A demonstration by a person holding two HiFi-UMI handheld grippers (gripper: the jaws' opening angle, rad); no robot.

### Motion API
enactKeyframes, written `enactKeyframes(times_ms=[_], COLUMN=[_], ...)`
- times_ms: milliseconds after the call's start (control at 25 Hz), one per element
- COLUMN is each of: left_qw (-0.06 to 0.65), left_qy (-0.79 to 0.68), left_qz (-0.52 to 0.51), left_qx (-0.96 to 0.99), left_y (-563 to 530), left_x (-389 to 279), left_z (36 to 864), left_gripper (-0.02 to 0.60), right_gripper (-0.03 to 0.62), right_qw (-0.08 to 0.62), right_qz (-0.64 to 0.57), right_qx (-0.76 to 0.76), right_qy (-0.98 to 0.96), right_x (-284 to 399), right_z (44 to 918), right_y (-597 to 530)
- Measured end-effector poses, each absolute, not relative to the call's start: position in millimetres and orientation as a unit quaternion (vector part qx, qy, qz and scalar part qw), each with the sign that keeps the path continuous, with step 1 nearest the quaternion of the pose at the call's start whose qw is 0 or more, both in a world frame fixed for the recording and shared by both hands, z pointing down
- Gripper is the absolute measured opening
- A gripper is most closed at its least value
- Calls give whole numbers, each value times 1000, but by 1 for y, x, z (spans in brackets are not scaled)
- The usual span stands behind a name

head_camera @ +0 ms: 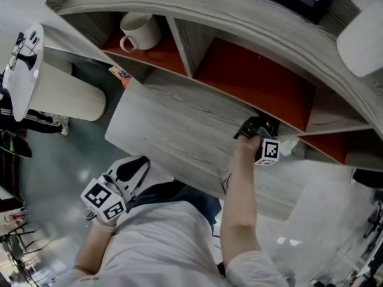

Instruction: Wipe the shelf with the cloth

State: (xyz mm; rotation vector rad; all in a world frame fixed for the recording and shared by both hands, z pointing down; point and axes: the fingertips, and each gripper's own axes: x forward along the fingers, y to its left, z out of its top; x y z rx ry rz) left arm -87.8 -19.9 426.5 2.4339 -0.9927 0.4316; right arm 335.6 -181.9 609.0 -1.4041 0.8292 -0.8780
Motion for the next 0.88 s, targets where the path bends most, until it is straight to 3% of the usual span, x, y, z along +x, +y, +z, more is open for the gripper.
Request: enactKeyframes(times_ms=[440, 880], left_qw=[229, 221], left_qy=[-326, -292], left_qz=[157, 140], left_qx=[903, 920], left_y=[-26, -31], left_x=[-94, -92], left_z=[428, 418], left_gripper=[41, 41], right_gripper=[125, 110], right_qw=[605, 650], right_qz=[-405, -378], right_qx=[-595, -531], right_qy=[340, 391], right_x=[325, 317], right_z=[621, 539], right_y=[-151, -128])
